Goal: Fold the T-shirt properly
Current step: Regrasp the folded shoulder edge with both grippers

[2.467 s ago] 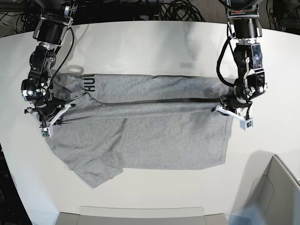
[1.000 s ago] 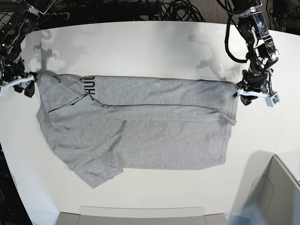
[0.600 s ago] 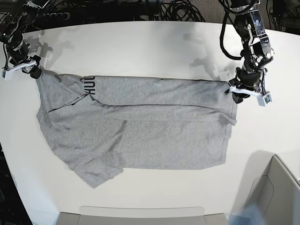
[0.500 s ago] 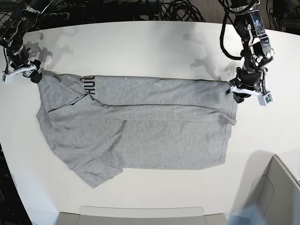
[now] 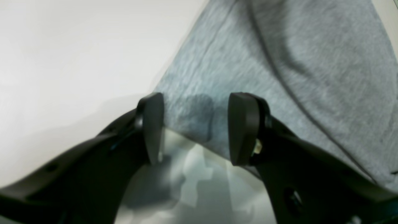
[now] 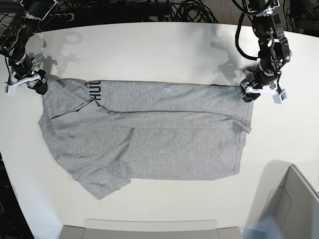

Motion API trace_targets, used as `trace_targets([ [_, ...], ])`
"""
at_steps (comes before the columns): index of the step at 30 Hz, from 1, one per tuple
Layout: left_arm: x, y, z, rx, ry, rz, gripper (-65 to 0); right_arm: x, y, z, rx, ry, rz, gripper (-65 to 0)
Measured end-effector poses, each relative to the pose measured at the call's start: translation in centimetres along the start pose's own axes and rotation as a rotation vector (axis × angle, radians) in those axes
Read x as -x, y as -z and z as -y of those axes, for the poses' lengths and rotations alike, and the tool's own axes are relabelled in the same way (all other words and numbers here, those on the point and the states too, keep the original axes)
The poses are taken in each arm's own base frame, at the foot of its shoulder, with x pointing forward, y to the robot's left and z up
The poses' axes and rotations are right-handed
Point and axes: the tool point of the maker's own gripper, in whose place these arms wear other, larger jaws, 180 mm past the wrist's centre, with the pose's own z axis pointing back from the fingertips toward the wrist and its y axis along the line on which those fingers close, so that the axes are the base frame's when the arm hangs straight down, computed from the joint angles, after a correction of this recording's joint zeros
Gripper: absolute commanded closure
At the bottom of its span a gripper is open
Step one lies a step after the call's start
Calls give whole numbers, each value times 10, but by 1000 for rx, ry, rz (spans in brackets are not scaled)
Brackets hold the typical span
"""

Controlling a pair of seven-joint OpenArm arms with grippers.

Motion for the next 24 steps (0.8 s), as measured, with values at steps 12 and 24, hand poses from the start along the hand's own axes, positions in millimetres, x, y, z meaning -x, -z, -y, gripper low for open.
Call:
trace_targets([
  [12, -21, 22, -18, -14, -13, 33, -335, -1, -4, 7, 16, -15, -11, -303],
  [24, 8, 22, 6, 122, 127, -91, -186, 6, 5, -8, -19, -68, -52, -174],
])
